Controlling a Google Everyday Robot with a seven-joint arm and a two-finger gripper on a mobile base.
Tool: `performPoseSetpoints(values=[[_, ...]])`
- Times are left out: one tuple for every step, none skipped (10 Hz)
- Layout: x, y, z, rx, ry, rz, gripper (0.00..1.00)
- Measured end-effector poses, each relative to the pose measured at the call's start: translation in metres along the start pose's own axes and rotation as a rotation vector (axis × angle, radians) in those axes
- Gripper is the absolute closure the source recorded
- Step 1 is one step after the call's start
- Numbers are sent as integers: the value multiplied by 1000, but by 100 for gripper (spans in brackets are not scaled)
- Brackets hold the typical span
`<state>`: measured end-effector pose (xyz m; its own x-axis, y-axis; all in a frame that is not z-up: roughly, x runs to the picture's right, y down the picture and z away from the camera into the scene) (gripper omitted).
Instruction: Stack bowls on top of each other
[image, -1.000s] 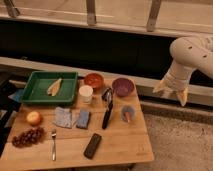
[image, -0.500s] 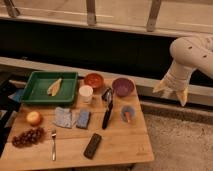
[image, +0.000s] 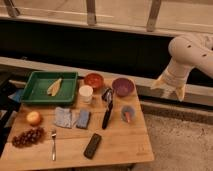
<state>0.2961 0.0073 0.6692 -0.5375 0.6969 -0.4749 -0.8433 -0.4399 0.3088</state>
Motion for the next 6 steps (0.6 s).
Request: performPoseSetpoints(values=[[-5,25,-6,-52,-11,-39,20],[-7,47,-11,-93,-16,-72,20],[-7,79,-18,-148,-13,-122,20],[-6,100,-23,-180,-12,-162,20],[-4,116,-28,-206,-11,-193,20],[-4,116,-28,-205,-12,-194,20]])
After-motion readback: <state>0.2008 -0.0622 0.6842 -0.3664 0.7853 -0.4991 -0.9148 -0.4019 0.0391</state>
